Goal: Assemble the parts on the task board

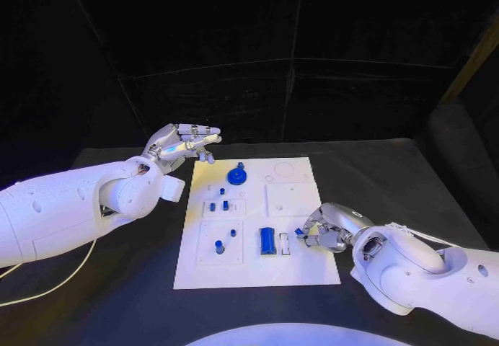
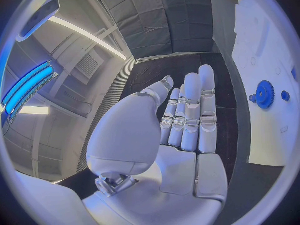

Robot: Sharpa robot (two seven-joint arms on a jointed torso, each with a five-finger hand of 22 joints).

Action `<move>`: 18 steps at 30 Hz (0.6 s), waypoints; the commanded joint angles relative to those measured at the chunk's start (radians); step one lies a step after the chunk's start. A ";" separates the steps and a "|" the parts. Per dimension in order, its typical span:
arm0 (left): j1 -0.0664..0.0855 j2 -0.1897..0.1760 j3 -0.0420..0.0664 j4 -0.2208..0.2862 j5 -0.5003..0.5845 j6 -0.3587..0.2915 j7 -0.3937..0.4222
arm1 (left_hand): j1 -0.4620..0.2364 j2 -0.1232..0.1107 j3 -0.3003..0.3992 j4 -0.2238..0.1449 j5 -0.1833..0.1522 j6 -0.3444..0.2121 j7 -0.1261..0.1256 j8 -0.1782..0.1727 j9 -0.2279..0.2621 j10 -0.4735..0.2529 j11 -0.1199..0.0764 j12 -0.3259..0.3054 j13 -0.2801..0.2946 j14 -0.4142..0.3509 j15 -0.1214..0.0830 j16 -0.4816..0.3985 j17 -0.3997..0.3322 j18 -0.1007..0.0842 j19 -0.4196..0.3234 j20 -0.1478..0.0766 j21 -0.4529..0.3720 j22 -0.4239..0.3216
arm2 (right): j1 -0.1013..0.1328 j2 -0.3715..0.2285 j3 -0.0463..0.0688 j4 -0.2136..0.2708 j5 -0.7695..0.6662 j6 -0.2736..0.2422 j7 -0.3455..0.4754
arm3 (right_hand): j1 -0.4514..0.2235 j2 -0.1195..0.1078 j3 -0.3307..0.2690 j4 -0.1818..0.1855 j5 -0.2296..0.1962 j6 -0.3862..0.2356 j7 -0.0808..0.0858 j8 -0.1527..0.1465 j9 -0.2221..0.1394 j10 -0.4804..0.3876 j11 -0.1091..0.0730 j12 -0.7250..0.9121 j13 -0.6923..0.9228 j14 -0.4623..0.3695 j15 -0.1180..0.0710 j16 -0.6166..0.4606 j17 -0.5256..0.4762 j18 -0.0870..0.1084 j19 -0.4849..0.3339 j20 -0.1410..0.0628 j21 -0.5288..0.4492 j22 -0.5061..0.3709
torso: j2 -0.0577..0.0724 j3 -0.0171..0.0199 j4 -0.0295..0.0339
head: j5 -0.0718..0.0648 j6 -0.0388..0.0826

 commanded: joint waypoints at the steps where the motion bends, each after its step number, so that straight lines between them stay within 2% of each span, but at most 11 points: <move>1: 0.001 0.000 0.001 0.003 0.001 0.019 0.008 | 0.012 -0.001 0.001 -0.008 0.000 -0.009 0.001 0.006 0.001 -0.005 0.002 0.007 -0.001 -0.006 -0.002 0.004 -0.001 0.014 0.007 0.003 -0.007 -0.002 | 0.001 0.011 0.000 -0.001 0.075 -0.035 0.030 | -0.006 0.008 0.011 0.005 -0.014 0.013 -0.002 -0.006 0.001 0.008 -0.005 0.003 0.004 0.059 -0.004 0.002 0.009 -0.019 0.007 0.000 0.005 0.056 | -0.001 0.0004 -0.0001 | 0.001 -0.003; 8: 0.001 0.000 0.001 0.005 0.001 0.022 0.009 | 0.012 -0.001 0.001 -0.008 0.000 -0.009 0.001 0.006 0.001 -0.005 0.002 0.007 -0.001 -0.006 -0.002 0.004 -0.001 0.014 0.007 0.003 -0.007 -0.002 | 0.001 0.048 0.000 -0.019 0.117 0.024 0.024 | -0.036 -0.003 0.020 0.029 -0.048 0.030 -0.006 -0.006 -0.002 0.010 -0.008 -0.002 0.001 0.058 -0.006 0.001 0.008 -0.019 0.006 -0.001 0.005 0.056 | 0.000 0.0003 -0.0008 | 0.003 -0.005; 18: 0.002 0.000 0.001 0.007 0.001 0.021 0.010 | 0.002 0.000 -0.002 -0.003 -0.001 -0.010 0.003 0.006 0.000 -0.007 0.003 0.007 -0.001 -0.007 0.000 0.005 -0.002 0.013 0.007 0.004 -0.007 -0.003 | 0.001 0.088 0.000 -0.045 0.128 0.048 -0.025 | -0.057 -0.007 0.027 0.046 -0.055 0.053 -0.016 0.003 0.001 0.016 -0.015 0.002 0.005 0.059 -0.011 0.002 0.010 -0.019 0.005 -0.005 0.003 0.054 | 0.000 0.0002 -0.0003 | 0.006 -0.005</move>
